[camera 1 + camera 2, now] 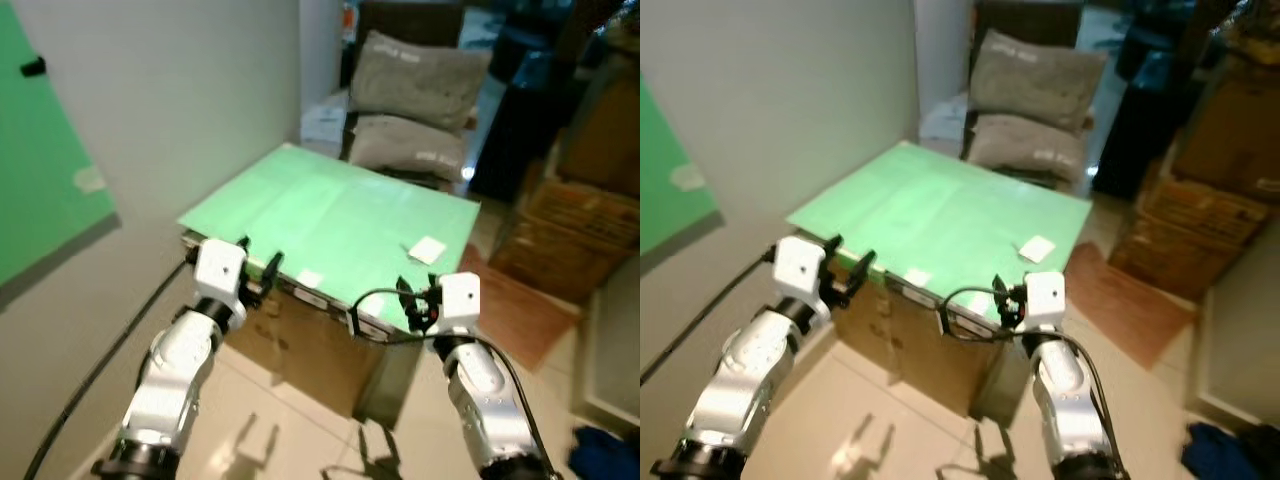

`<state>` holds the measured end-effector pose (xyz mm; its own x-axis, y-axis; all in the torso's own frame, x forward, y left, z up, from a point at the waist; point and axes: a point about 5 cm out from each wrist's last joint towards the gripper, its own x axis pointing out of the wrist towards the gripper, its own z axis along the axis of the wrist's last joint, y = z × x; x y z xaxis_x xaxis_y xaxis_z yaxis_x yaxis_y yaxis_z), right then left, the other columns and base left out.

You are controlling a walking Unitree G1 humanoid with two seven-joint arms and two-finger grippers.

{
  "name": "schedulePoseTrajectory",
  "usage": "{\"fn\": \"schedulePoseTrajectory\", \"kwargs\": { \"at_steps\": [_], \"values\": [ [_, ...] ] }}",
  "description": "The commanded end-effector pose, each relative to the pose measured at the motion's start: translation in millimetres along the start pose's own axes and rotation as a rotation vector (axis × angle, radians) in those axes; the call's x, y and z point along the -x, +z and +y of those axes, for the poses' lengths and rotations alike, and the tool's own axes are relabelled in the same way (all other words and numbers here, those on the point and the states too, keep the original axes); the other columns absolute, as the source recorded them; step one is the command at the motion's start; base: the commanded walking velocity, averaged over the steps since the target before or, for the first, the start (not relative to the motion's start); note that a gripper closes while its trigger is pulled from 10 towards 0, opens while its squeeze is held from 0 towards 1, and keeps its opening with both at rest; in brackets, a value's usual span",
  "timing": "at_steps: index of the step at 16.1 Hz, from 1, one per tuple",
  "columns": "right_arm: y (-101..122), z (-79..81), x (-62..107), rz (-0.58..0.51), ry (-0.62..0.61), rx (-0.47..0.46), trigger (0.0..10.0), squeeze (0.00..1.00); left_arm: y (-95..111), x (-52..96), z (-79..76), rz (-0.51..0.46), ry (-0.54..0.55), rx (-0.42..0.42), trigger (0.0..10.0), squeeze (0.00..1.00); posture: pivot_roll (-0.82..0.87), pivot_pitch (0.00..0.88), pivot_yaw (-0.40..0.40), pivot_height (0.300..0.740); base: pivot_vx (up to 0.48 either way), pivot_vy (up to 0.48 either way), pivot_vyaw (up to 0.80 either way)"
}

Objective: Hang keys on a hook

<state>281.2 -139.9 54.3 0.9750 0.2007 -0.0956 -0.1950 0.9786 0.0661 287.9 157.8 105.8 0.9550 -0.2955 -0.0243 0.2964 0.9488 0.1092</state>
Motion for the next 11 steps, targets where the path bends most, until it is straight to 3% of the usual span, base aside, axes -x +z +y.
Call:
{"fn": "schedulePoseTrajectory", "kwargs": {
  "at_steps": [1, 3, 5, 7, 11],
  "values": [
    [1, -4.0, 3.2, -0.006, -0.031, 0.015, 10.0, 0.00, -7, 1.7, 8.0, 0.031, 0.085, 0.057, 10.0, 0.00, -0.02, 0.000, 0.021, 0.740, 0.000, 0.000, -0.73],
    [-1, -18.6, 4.7, 0.020, -0.149, 0.020, 10.0, 0.00, -20, 7.3, 13.0, 0.080, 0.157, 0.159, 10.0, 0.00, -0.03, 0.000, 0.022, 0.740, 0.000, 0.000, -0.58],
    [1, -28.7, 6.2, 0.021, -0.217, 0.078, 10.0, 0.00, -25, 9.7, 9.0, 0.094, 0.152, 0.141, 10.0, 0.00, -0.03, 0.000, 0.023, 0.740, 0.000, 0.000, 0.00],
    [3, -28.2, 7.1, 0.013, -0.196, 0.060, 10.0, 0.00, -26, 9.3, 3.6, 0.095, 0.130, 0.146, 10.0, 0.00, -0.04, 0.000, 0.021, 0.740, 0.000, 0.000, 0.00],
    [4, -22.5, 6.3, 0.022, -0.156, 0.093, 10.0, 0.00, -24, 6.5, 0.0, 0.091, 0.136, 0.103, 10.0, 0.00, -0.05, 0.000, 0.019, 0.740, 0.298, -0.371, -0.74]
  ]
}}
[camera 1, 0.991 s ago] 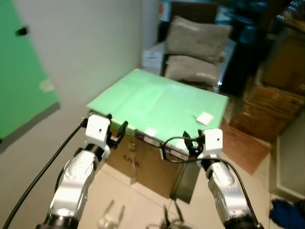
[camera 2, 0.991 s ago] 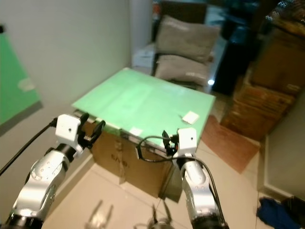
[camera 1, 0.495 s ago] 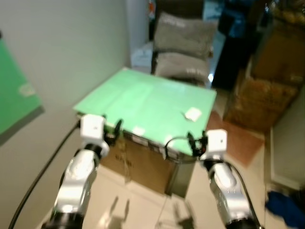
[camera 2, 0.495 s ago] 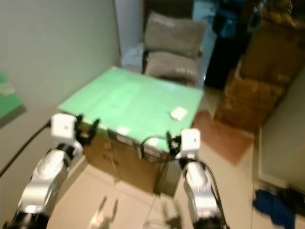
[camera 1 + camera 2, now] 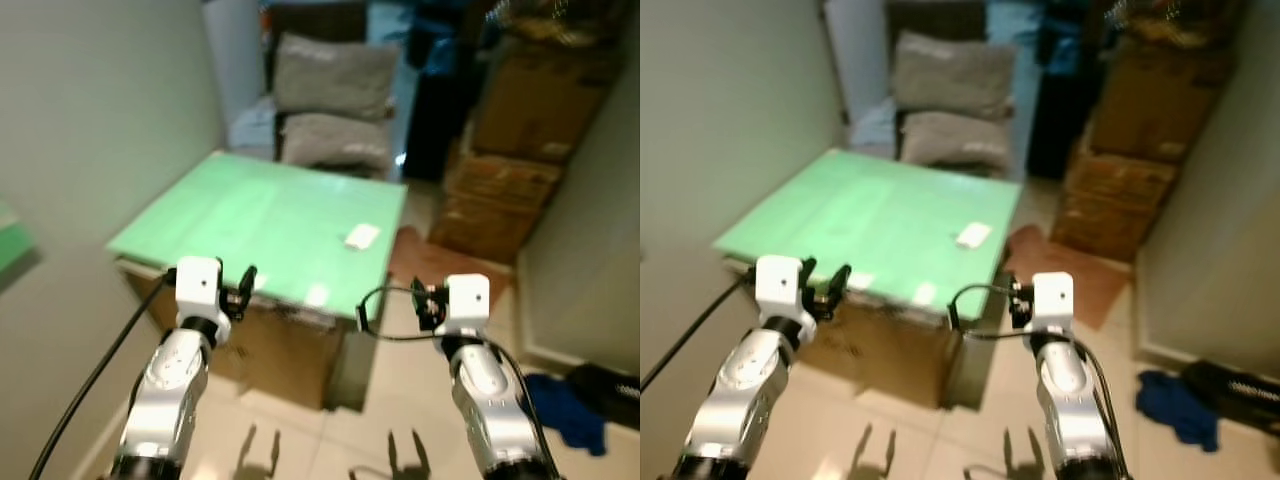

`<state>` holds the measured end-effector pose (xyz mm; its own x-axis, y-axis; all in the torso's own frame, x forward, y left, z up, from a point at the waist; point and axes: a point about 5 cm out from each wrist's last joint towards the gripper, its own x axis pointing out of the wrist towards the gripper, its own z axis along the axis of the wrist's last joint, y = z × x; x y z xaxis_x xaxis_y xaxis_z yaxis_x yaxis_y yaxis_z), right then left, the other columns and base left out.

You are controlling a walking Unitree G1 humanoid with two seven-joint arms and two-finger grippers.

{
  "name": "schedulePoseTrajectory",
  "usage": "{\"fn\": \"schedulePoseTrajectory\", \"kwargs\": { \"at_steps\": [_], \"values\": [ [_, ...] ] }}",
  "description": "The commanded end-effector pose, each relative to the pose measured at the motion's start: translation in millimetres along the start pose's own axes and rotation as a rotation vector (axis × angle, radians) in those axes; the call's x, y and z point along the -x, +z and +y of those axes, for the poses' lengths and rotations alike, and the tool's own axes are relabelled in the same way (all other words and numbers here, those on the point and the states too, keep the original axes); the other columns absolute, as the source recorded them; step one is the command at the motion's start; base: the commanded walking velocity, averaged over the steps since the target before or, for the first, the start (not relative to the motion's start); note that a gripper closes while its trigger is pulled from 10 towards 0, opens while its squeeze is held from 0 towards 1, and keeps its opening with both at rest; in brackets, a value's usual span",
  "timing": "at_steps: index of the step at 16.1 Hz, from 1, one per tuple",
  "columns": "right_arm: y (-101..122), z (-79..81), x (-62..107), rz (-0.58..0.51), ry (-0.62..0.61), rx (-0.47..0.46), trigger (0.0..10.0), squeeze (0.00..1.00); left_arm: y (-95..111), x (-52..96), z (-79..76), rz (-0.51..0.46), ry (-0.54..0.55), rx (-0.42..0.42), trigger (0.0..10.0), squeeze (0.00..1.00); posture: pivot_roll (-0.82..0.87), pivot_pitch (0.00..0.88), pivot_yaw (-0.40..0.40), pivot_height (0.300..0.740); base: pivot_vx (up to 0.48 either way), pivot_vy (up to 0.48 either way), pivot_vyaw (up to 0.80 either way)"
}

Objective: Hang keys on a hook

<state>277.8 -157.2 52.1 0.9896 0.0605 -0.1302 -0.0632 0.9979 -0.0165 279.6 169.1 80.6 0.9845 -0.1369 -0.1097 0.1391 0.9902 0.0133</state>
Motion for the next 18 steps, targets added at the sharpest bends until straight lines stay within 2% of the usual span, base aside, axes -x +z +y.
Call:
{"fn": "schedulePoseTrajectory", "kwargs": {
  "at_steps": [1, 6, 10, 14, 18],
  "values": [
    [5, -4.0, 0.2, -0.014, 0.005, 0.029, 10.0, 0.00, 2, -4.0, -7.6, -0.004, -0.017, -0.015, 10.0, 0.00, -0.05, 0.000, 0.021, 0.740, 0.352, -0.322, 0.00],
    [3, 1.7, 5.8, -0.009, 0.048, 0.019, 10.0, 0.00, 0, -5.8, -10.5, 0.003, -0.015, -0.042, 10.0, 0.00, -0.06, 0.000, 0.019, 0.740, 0.415, -0.064, 0.00],
    [2, 3.0, 8.6, 0.001, 0.074, 0.035, 10.0, 0.00, -1, -5.0, -12.8, 0.003, -0.009, -0.037, 10.0, 0.00, -0.05, 0.000, 0.016, 0.740, 0.460, 0.000, 0.45],
    [2, 5.6, 8.0, 0.005, 0.090, 0.033, 10.0, 0.00, 2, -4.2, -9.8, -0.007, 0.020, 0.013, 10.0, 0.00, -0.04, 0.000, 0.014, 0.740, 0.476, 0.000, 0.43],
    [2, 8.1, 6.9, 0.001, 0.103, 0.025, 10.0, 0.00, 3, -0.4, -14.5, -0.029, -0.010, -0.010, 10.0, 0.00, -0.03, 0.000, 0.009, 0.740, 0.000, 0.000, 0.18]
  ]
}}
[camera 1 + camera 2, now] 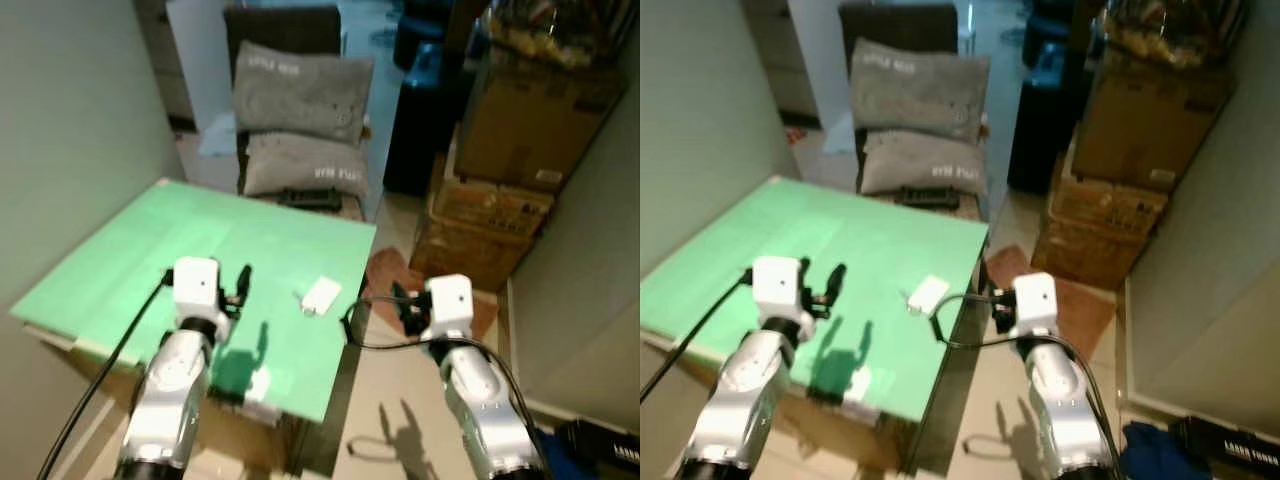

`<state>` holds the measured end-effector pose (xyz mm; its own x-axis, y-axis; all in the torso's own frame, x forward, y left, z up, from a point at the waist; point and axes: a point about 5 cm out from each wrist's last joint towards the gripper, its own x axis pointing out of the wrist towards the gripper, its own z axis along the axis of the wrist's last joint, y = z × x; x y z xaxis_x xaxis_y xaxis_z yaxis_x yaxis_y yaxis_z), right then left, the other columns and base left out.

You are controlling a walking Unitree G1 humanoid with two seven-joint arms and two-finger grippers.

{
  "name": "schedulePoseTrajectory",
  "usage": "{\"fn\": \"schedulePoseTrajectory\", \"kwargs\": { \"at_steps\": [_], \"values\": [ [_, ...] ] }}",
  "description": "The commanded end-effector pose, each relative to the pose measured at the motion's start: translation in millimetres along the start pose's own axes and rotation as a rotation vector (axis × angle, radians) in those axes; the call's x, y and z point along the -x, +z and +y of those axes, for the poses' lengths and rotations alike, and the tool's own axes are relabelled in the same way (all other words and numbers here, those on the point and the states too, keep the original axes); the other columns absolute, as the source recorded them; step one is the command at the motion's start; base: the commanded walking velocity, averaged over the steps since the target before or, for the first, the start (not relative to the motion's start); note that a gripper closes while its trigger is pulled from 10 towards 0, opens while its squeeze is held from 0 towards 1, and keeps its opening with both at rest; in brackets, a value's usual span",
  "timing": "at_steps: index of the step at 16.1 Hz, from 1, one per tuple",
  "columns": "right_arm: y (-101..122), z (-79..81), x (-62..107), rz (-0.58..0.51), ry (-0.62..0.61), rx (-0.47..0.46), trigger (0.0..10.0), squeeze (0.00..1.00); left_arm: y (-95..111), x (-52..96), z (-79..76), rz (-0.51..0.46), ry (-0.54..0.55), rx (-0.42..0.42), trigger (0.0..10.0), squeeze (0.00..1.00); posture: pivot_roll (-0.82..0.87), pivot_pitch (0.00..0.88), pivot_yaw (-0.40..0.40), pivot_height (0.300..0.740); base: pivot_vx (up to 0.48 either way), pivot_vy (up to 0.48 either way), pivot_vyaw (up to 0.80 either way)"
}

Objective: Hang keys on a hook

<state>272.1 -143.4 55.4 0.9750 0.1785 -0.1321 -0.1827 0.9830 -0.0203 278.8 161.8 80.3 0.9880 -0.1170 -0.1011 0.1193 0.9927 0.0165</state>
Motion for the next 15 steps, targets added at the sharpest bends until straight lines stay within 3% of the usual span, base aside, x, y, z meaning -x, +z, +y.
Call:
{"fn": "schedulePoseTrajectory", "kwargs": {
  "at_steps": [1, 7, 10, 15],
  "values": [
    [-1, -5.4, 2.1, 0.003, -0.015, 0.002, 10.0, 0.00, 3, 0.7, -8.0, -0.020, -0.030, -0.016, 10.0, 0.00, -0.03, 0.000, 0.009, 0.740, 0.000, 0.000, 0.71],
    [-1, -4.0, 1.9, 0.010, -0.001, 0.008, 10.0, 0.00, 5, 2.3, -16.5, -0.026, -0.066, -0.053, 10.0, 0.00, -0.03, 0.000, 0.007, 0.740, 0.000, -0.462, 0.67],
    [-3, -4.6, 1.9, 0.024, -0.002, 0.000, 10.0, 0.00, 6, 3.3, -19.3, -0.031, -0.078, -0.028, 10.0, 0.00, -0.03, 0.000, 0.004, 0.740, 0.000, -0.431, 0.64],
    [-6, -2.7, 2.7, 0.033, 0.015, 0.011, 10.0, 0.00, 6, 5.5, -18.1, -0.026, -0.076, -0.049, 10.0, 0.00, -0.02, 0.000, 0.003, 0.740, 0.000, -0.053, 0.53]
  ]
}}
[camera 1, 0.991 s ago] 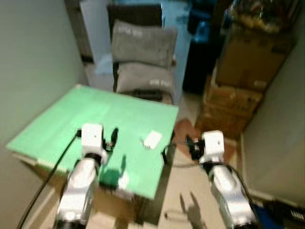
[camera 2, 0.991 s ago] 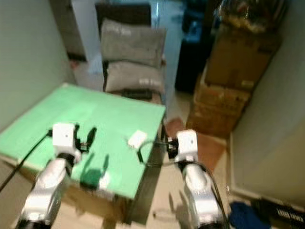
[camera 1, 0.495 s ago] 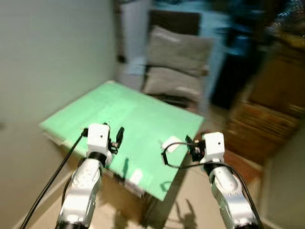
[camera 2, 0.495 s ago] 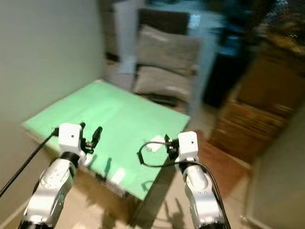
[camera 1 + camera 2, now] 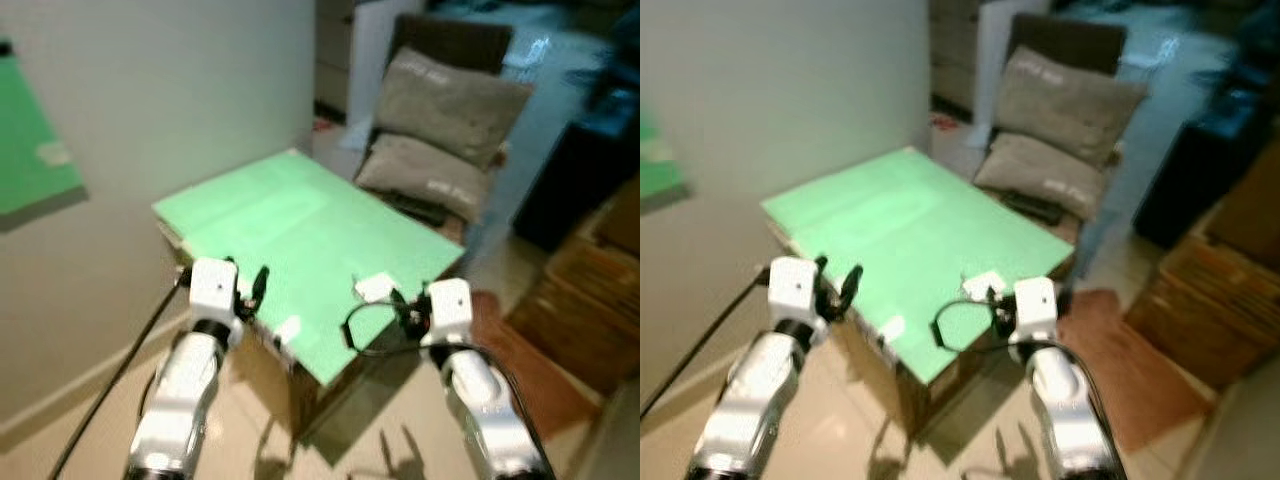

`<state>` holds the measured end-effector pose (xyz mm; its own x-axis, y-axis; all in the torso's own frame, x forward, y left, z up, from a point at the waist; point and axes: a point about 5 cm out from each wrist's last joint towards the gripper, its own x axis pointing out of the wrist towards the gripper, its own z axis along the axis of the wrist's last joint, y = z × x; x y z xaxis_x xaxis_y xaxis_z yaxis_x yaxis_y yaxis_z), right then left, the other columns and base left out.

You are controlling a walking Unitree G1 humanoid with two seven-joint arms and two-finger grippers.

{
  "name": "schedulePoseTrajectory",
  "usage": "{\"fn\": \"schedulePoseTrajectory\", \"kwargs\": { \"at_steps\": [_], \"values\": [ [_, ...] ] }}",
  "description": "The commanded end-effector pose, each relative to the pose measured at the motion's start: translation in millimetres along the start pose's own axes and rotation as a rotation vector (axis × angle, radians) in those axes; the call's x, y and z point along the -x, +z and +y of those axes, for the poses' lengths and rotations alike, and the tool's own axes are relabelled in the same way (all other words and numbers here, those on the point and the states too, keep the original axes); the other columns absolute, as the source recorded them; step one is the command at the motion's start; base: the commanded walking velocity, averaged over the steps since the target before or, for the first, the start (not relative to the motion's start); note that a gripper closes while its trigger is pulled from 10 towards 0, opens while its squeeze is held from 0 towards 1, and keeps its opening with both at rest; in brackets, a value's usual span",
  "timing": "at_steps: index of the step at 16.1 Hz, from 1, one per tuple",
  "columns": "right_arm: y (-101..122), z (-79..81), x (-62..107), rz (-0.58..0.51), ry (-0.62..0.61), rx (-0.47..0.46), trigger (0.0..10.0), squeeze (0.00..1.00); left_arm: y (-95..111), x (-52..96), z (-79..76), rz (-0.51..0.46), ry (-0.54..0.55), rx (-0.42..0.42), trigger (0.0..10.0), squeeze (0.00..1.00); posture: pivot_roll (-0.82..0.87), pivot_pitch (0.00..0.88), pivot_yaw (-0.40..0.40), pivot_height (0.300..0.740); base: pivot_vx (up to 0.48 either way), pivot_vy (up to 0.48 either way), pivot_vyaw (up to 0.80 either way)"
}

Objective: Hang keys on a hook

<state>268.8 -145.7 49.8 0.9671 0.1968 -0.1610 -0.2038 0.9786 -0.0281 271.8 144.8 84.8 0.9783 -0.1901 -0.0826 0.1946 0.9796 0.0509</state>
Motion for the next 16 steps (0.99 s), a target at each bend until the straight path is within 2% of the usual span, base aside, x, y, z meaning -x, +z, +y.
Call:
{"fn": "schedulePoseTrajectory", "kwargs": {
  "at_steps": [1, 2, 4, 6, 8, 12, 16],
  "values": [
    [0, -0.2, -0.3, 0.004, -0.001, -0.003, 10.0, 0.00, 1, 0.6, 0.1, 0.008, 0.004, -0.014, 10.0, 0.00, -0.02, 0.000, 0.003, 0.740, 0.000, -0.454, 0.62],
    [0, 1.1, -0.4, 0.004, 0.004, -0.009, 10.0, 0.00, -1, 0.8, 1.3, 0.022, 0.018, 0.014, 10.0, 0.00, -0.02, 0.000, 0.004, 0.740, 0.274, -0.390, 0.62],
    [-4, -0.7, 2.2, 0.025, -0.016, -0.028, 10.0, 0.00, -4, 1.1, 7.0, 0.038, 0.060, 0.010, 10.0, 0.00, -0.02, 0.000, 0.000, 0.740, 0.366, -0.159, 0.00],
    [-9, -5.3, 8.2, 0.034, -0.050, -0.040, 10.0, 0.00, -7, 0.4, 12.9, 0.056, 0.115, 0.078, 10.0, 0.00, -0.02, 0.000, 0.000, 0.740, 0.000, 0.000, 0.00],
    [-10, -6.5, 9.0, 0.039, -0.056, -0.039, 10.0, 0.00, -9, -0.8, 12.0, 0.078, 0.125, 0.063, 10.0, 0.00, -0.03, 0.000, 0.001, 0.740, 0.480, 0.000, 0.00],
    [-10, -9.3, 7.8, 0.039, -0.052, -0.023, 10.0, 0.00, -7, -2.7, 10.3, 0.067, 0.121, 0.066, 10.0, 0.00, -0.03, 0.000, 0.001, 0.740, 0.480, 0.000, 0.00],
    [-11, -9.9, 8.0, 0.044, -0.061, -0.029, 10.0, 0.00, -7, -3.0, 10.0, 0.057, 0.101, 0.030, 10.0, 0.00, -0.03, 0.000, -0.002, 0.740, 0.466, 0.000, 0.21]
  ]
}}
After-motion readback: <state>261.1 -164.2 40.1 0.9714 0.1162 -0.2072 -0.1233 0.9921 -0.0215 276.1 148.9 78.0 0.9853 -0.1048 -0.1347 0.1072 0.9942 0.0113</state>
